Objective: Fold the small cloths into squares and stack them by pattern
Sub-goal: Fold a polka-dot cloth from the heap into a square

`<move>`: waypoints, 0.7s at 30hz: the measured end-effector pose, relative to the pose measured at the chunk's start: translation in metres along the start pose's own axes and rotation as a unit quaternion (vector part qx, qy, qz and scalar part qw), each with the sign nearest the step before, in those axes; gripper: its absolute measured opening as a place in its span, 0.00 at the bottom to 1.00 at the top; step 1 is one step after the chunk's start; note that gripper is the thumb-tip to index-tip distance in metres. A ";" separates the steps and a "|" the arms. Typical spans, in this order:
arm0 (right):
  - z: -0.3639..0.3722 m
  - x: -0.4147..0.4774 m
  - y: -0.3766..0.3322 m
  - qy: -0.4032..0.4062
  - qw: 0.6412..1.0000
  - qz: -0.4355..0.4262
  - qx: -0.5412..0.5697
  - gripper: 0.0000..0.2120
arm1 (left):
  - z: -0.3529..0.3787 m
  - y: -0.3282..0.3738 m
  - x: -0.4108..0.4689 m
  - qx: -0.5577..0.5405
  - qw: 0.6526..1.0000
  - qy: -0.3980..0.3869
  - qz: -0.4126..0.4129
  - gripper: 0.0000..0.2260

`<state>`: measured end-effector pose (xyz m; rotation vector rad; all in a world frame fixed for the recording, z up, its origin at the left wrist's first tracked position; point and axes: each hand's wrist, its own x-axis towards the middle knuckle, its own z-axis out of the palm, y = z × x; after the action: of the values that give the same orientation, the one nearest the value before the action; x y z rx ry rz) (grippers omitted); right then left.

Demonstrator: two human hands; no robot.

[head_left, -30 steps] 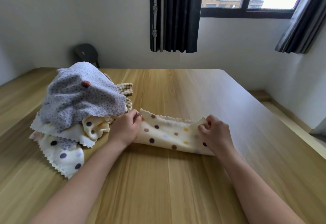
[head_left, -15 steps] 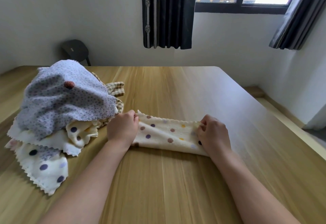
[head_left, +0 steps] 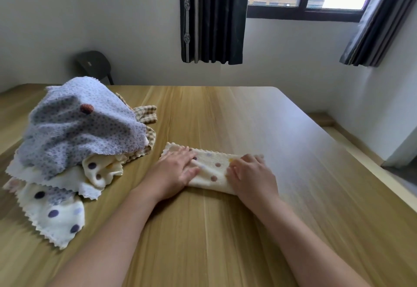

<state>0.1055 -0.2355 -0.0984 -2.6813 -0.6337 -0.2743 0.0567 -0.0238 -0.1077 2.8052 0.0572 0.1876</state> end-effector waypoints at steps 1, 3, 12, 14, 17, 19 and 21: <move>0.001 -0.001 -0.001 -0.032 0.999 -0.004 -0.032 0.16 | 0.001 -0.001 0.001 0.040 0.998 -0.039 0.000 0.27; 0.004 -0.002 0.000 -0.115 0.991 -0.005 -0.066 0.23 | 0.003 -0.001 0.003 0.094 0.993 -0.071 -0.004 0.31; 0.004 0.002 0.008 -0.164 0.984 -0.010 -0.064 0.29 | 0.004 0.003 -0.006 0.124 0.985 -0.102 -0.056 0.35; 0.004 -0.001 0.005 -0.115 0.992 -0.038 -0.039 0.28 | 0.005 0.006 -0.009 0.126 0.986 -0.092 -0.067 0.34; 0.004 -0.009 -0.005 -0.062 0.994 -0.095 0.001 0.21 | 0.006 0.009 -0.014 0.121 0.987 -0.066 -0.080 0.34; 0.004 -0.011 -0.009 -0.045 0.992 -0.115 0.004 0.16 | 0.007 0.011 -0.016 0.110 0.988 -0.051 -0.093 0.35; 0.004 -0.009 -0.007 -0.037 0.995 -0.094 0.004 0.16 | 0.005 0.013 -0.019 0.102 0.988 -0.036 -0.107 0.37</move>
<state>0.0943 -0.2314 -0.1027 -2.6380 -0.9090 -0.2227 0.0390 -0.0384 -0.1103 2.9785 0.3779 0.0317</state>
